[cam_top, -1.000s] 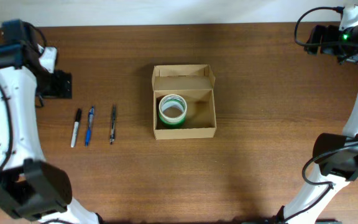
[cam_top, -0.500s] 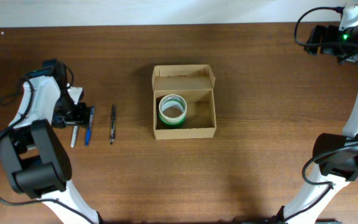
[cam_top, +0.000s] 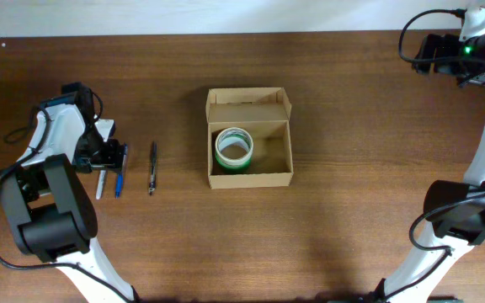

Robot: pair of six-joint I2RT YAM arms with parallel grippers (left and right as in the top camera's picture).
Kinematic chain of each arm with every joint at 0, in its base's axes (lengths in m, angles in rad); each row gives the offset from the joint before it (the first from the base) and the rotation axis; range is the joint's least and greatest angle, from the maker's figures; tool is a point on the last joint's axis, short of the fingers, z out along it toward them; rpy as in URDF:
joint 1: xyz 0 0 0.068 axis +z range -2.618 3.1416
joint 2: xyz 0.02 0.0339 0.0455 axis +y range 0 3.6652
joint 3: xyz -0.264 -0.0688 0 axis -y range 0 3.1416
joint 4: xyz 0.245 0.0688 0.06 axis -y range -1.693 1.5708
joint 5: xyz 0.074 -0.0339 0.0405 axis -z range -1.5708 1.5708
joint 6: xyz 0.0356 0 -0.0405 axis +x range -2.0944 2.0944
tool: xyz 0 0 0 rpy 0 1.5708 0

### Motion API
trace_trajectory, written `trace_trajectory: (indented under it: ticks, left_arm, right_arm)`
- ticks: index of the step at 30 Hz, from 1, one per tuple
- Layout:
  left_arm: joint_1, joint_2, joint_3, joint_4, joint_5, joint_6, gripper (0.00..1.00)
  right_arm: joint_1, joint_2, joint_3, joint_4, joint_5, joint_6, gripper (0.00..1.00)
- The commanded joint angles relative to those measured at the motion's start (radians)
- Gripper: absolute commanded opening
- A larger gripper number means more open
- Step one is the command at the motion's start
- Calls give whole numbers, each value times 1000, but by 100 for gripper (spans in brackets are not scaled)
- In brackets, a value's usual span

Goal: Pack container
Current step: 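Lower the left gripper onto the black marker and grasp it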

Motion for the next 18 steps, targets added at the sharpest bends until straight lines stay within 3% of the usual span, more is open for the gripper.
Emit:
trace_trajectory:
  ticks: [1,6,18]
  left_arm:
    - [9,12,-6,16,-11,-2,65]
    - [24,12,-6,37,-11,-2,55]
    - [42,46,-8,58,35,-2,58]
  right_arm:
    - [-5,-3,6,0,-6,8,99]
    - [-5,-3,6,0,-6,8,99]
    - [-5,-3,5,0,-6,8,99]
